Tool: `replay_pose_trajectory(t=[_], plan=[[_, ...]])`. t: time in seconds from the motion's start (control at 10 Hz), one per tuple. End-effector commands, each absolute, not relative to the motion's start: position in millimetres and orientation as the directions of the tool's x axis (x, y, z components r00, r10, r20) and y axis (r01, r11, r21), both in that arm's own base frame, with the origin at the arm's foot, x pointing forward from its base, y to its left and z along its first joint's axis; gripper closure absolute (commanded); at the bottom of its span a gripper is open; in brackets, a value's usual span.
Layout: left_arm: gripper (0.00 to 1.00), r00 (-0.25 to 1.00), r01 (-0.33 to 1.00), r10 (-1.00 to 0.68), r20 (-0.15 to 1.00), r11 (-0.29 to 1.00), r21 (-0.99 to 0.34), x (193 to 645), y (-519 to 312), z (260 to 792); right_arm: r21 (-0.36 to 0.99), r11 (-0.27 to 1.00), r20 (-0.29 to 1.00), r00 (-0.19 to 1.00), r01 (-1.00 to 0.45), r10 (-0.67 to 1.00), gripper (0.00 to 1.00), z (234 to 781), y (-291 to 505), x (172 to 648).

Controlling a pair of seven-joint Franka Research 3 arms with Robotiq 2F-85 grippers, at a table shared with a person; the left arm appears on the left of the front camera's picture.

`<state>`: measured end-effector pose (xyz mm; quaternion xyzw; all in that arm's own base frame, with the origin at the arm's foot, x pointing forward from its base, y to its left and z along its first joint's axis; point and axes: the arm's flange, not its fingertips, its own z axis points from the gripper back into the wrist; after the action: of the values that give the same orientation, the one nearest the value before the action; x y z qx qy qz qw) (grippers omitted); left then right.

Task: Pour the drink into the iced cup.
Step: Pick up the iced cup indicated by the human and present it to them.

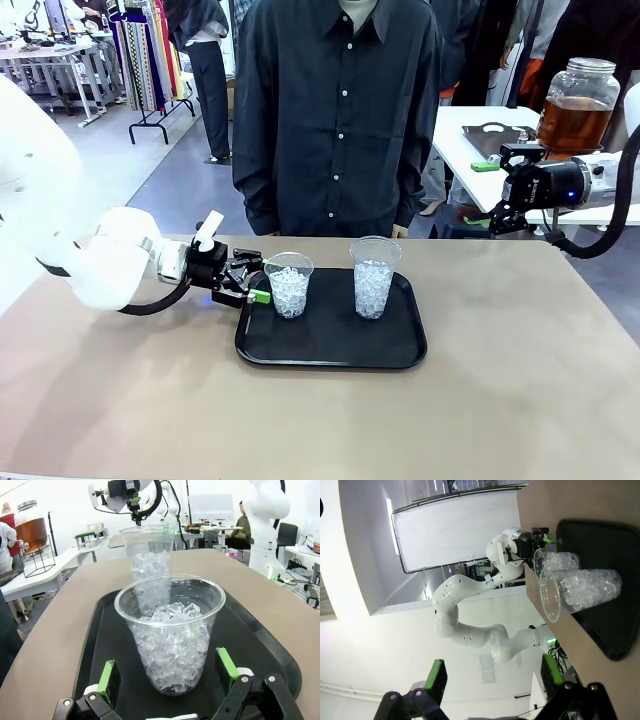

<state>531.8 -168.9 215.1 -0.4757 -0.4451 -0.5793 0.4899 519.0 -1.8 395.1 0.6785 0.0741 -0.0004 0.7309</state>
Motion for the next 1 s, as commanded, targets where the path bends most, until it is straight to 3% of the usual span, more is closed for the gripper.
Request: replay_pose_trajectory(t=[0.0, 0.9], plan=[[0.00, -0.045, 0.994, -0.157, 0.987, -0.109, 0.028, 526.1, -177.4, 220.1, 0.992, 0.078, -0.103, 0.990, 0.095, 0.097, 0.00, 395.9, -2.2, 517.9], [0.00, -0.033, 0.994, -0.160, 0.987, -0.108, 0.015, 537.6, -212.3, 216.1, 0.992, 0.078, -0.103, 0.990, 0.095, 0.097, 0.00, 395.9, -2.2, 517.9]])
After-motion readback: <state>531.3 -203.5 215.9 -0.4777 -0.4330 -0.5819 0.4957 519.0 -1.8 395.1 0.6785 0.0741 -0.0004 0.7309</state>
